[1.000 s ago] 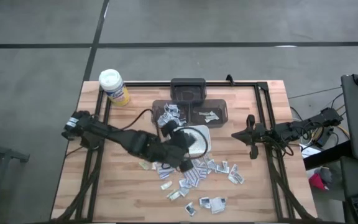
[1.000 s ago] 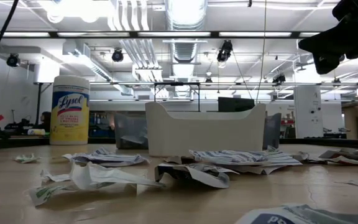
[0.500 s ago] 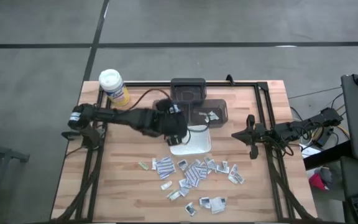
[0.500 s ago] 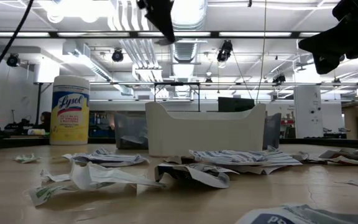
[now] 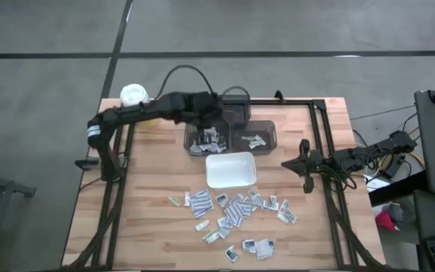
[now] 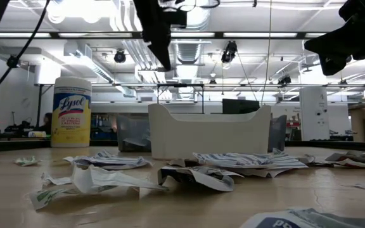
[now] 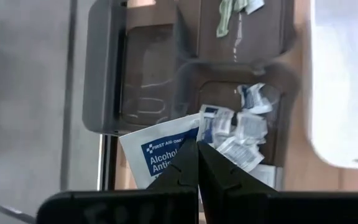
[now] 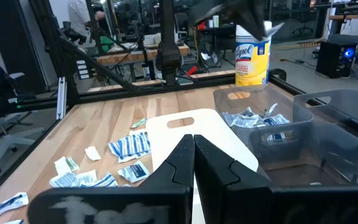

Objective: Pick & Place First Aid Supplies
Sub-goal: Put the alcohol pad into the bottom left black bin

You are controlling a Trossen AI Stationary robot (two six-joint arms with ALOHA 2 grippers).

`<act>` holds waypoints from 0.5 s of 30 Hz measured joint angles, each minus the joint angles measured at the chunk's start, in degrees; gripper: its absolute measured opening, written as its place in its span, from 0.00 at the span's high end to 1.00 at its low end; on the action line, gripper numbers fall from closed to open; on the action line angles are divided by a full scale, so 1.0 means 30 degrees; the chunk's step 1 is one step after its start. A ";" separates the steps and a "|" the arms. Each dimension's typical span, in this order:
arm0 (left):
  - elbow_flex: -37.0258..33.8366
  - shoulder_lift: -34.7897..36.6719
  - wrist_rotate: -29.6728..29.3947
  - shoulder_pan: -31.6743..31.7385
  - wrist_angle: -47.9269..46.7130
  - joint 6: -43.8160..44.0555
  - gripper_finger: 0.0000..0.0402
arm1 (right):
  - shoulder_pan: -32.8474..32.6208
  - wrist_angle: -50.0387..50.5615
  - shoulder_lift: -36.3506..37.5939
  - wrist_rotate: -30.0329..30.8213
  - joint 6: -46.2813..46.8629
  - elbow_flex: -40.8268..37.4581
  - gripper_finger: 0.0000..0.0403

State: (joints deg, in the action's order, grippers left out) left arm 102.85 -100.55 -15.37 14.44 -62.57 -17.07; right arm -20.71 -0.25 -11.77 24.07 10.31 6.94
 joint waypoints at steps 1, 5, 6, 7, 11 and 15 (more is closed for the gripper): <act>-0.0007 0.0000 0.0375 0.0362 0.0000 -0.0383 1.00 | 0.0000 0.0000 0.0000 0.0000 0.0000 0.0000 0.98; -0.0064 -0.0005 0.1954 0.1697 0.0022 -0.1608 1.00 | 0.0000 0.0000 0.0000 0.0001 0.0004 0.0000 0.98; -0.0186 -0.0007 0.2269 0.1948 0.0083 -0.1812 1.00 | 0.0000 0.0000 0.0000 0.0001 0.0022 0.0000 0.98; -0.0348 0.0000 0.2570 0.2157 0.0218 -0.1961 1.00 | 0.0000 0.0000 0.0000 0.0001 0.0022 0.0000 0.98; -0.1088 -0.0094 0.3469 0.2547 0.0559 -0.2493 1.00 | 0.0000 0.0000 0.0000 0.0007 0.0051 0.0000 0.98; -0.2283 -0.0131 0.3758 0.2548 0.1524 -0.2969 1.00 | 0.0005 -0.0007 0.0000 0.0008 0.0058 0.0000 0.98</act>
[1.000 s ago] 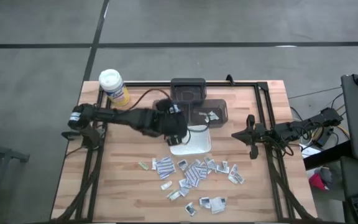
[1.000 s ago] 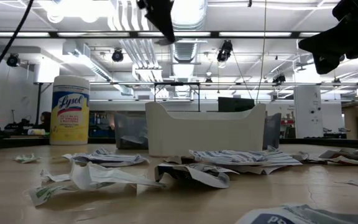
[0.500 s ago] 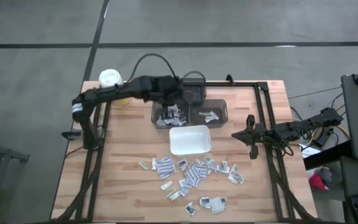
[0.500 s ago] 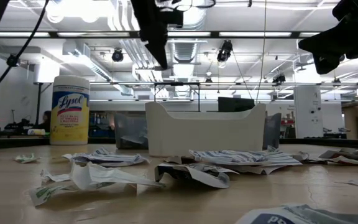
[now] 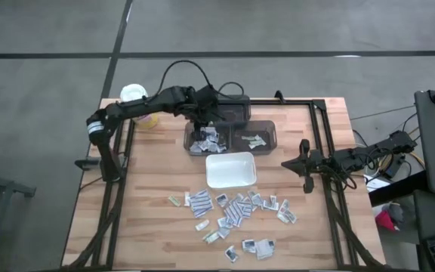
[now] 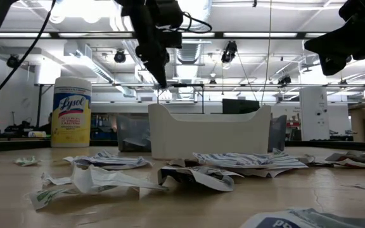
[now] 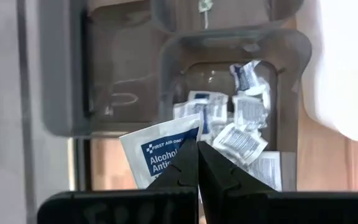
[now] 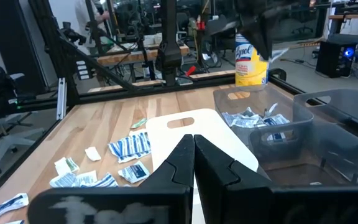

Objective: Pick & Place First Aid Supplies
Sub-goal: Put the alcohol pad into the bottom left black bin

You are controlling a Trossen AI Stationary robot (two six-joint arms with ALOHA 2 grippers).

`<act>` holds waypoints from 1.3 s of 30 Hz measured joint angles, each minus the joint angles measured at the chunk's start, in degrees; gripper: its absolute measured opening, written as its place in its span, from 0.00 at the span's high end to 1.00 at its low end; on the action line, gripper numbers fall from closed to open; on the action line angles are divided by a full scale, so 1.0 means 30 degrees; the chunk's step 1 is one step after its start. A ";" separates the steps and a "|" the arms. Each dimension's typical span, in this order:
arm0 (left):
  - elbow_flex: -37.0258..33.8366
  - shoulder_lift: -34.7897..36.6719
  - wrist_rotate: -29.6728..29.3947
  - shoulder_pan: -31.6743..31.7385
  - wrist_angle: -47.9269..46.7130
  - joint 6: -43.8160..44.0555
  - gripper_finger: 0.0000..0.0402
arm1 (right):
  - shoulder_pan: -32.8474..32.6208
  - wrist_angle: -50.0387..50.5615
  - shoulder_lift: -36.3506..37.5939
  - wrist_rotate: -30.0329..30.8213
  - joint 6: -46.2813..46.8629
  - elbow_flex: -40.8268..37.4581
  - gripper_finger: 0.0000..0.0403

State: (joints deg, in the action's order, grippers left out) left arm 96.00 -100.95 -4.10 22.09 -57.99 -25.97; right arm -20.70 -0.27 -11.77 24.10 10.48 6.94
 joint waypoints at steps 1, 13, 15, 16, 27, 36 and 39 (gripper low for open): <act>-0.0303 -0.0003 0.0303 0.0000 0.0381 -0.0001 1.00 | -0.0005 0.0007 0.0000 0.0000 0.0000 0.0000 0.98; -0.4110 -0.0015 0.2601 -0.0029 0.3441 0.0159 1.00 | 0.0003 0.0000 0.0000 0.0005 0.0000 0.0000 0.98; -0.4869 -0.0022 0.2622 -0.0029 0.3871 0.0159 1.00 | 0.0003 0.0000 0.0000 0.0000 0.0000 0.0000 0.98; -0.5224 -0.0022 0.2622 -0.0029 0.3944 0.0173 1.00 | 0.0003 0.0000 0.0000 0.0000 0.0000 0.0000 0.98; -0.7903 -0.0022 0.2761 -0.0015 0.5717 0.0203 1.00 | 0.0003 0.0000 0.0000 0.0000 0.0000 0.0000 0.98; -0.8463 -0.0036 0.2768 -0.0015 0.5978 -0.0242 1.00 | 0.0003 -0.0007 0.0000 0.0000 0.0000 0.0000 0.98; -0.8463 -0.0036 0.2717 -0.0015 0.6068 -0.0231 1.00 | 0.0003 -0.0007 0.0000 0.0000 0.0000 0.0000 0.98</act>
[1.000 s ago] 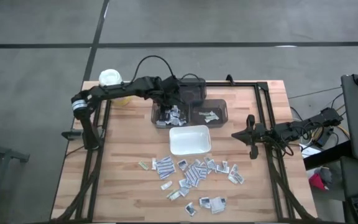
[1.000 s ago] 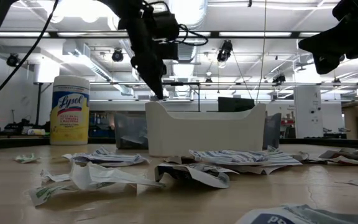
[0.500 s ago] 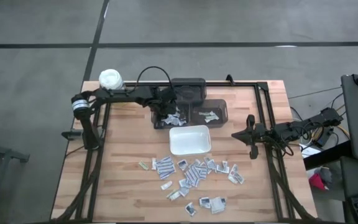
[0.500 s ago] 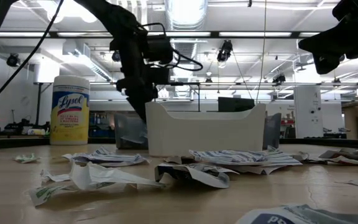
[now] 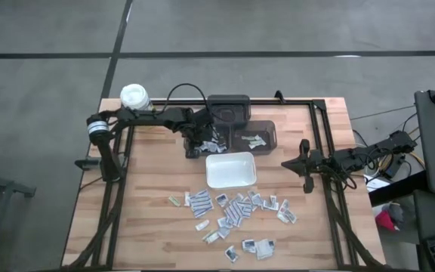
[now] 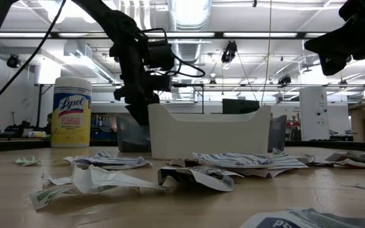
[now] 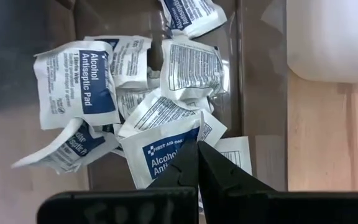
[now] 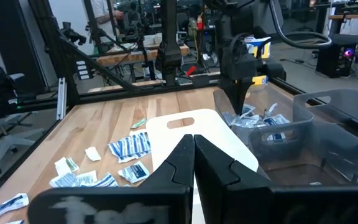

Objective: Pick & Place First Aid Supplies
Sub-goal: Put the alcohol pad into the bottom left black bin

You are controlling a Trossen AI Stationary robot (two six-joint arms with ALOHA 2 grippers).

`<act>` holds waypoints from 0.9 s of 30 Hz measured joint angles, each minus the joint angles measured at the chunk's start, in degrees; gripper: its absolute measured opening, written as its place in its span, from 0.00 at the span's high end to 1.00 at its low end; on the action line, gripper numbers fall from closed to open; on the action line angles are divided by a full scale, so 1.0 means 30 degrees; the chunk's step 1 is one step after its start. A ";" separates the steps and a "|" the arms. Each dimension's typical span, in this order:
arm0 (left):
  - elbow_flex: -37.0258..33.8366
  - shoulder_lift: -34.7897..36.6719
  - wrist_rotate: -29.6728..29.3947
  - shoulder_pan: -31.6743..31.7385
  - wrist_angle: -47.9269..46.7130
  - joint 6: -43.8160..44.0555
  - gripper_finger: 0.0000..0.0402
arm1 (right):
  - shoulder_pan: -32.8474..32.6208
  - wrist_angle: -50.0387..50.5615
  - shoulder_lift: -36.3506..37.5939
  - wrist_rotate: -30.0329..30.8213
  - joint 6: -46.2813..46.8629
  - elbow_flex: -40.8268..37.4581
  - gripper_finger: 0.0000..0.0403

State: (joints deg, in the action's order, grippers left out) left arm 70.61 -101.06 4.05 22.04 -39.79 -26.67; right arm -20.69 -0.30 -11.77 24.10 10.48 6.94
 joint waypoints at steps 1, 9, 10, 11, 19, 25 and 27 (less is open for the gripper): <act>0.0000 0.0000 -0.0017 0.0000 0.0090 -0.0003 1.00 | -0.0004 0.0000 0.0000 0.0000 0.0000 0.0000 0.98; 0.0007 0.0000 -0.0036 0.0000 0.0139 0.0793 0.99 | -0.0003 0.0000 0.0000 0.0000 0.0000 0.0000 0.98; 0.0007 0.0000 -0.0041 0.0000 0.0139 0.0952 0.98 | 0.0000 0.0000 0.0000 0.0000 0.0000 0.0000 0.98; 0.0007 0.0000 -0.0043 0.0000 0.0140 0.1129 0.96 | 0.0000 0.0000 0.0000 0.0000 0.0000 0.0000 0.98; 0.0349 0.0015 -0.0507 0.0007 -0.0151 0.2608 0.71 | 0.0000 0.0007 0.0000 -0.0006 -0.0007 0.0000 0.98; 0.2513 0.0022 -0.1037 0.0000 -0.2804 0.2813 0.56 | 0.0000 0.0007 0.0000 -0.0007 -0.0066 0.0000 0.98; 0.3573 0.0027 -0.1074 0.0000 -0.4213 0.3083 0.54 | 0.0000 0.0007 0.0000 -0.0007 -0.0066 0.0000 0.98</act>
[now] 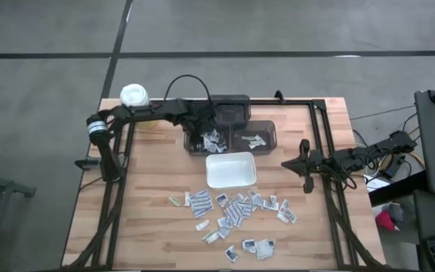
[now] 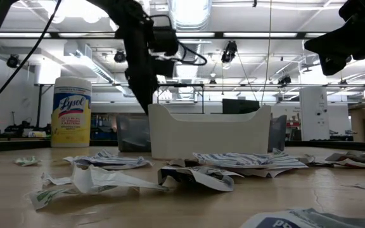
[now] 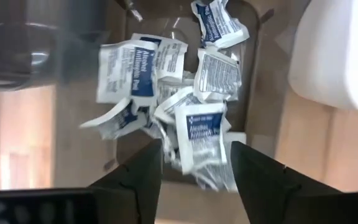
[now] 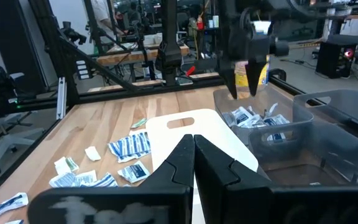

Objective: Pick & Place First Aid Supplies
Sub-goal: Put the alcohol pad into the bottom left black bin

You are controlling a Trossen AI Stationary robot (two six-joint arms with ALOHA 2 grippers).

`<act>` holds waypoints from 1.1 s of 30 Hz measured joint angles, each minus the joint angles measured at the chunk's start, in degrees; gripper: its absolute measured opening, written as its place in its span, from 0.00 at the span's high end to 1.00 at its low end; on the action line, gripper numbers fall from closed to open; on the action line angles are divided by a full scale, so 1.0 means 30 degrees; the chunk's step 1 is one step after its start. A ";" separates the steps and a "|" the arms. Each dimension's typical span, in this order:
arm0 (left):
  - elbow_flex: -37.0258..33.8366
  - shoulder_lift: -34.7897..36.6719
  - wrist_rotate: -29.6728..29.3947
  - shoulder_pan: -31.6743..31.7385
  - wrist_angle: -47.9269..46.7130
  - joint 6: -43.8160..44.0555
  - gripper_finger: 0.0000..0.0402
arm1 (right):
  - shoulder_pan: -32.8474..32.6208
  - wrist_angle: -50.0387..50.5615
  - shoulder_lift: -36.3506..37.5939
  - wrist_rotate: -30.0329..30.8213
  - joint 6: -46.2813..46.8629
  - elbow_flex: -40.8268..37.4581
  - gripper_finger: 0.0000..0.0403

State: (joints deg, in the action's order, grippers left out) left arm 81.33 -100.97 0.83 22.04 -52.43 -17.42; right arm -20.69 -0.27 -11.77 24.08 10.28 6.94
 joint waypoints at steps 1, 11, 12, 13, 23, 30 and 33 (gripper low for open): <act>0.0565 0.0004 -0.0009 -0.0002 -0.0729 0.0230 0.53 | -0.0006 0.0000 0.0000 0.0000 0.0000 0.0000 0.98; 0.6110 0.0046 0.0609 -0.0685 -0.6475 0.6621 0.53 | 0.0000 0.0000 0.0000 -0.0007 0.0015 0.0000 0.98; 0.6487 0.0052 0.0791 -0.0850 -0.6608 0.7358 0.53 | -0.0001 0.0000 0.0000 -0.0007 0.0015 0.0000 0.98; 0.6808 0.0066 0.1124 -0.1004 -0.6714 0.8170 0.53 | -0.0004 0.0000 0.0000 -0.0007 0.0051 0.0000 0.98; 0.8208 0.0169 0.4395 -0.3785 -0.6374 1.4299 0.53 | -0.0007 -0.0007 0.0000 -0.0035 0.0080 0.0000 0.98; 0.8128 0.0206 0.3517 -0.7337 -0.3946 1.4836 0.53 | -0.0007 -0.0133 0.0000 -0.0270 0.1570 0.0000 0.98; 0.8127 0.0206 0.2142 -0.9018 -0.2071 1.5277 0.53 | -0.0007 -0.0168 0.0000 -0.0731 0.3259 0.0000 0.98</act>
State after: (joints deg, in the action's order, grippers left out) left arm 105.71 -100.36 7.26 -5.01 -58.64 28.41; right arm -20.71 -0.78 -11.77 21.88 20.06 6.94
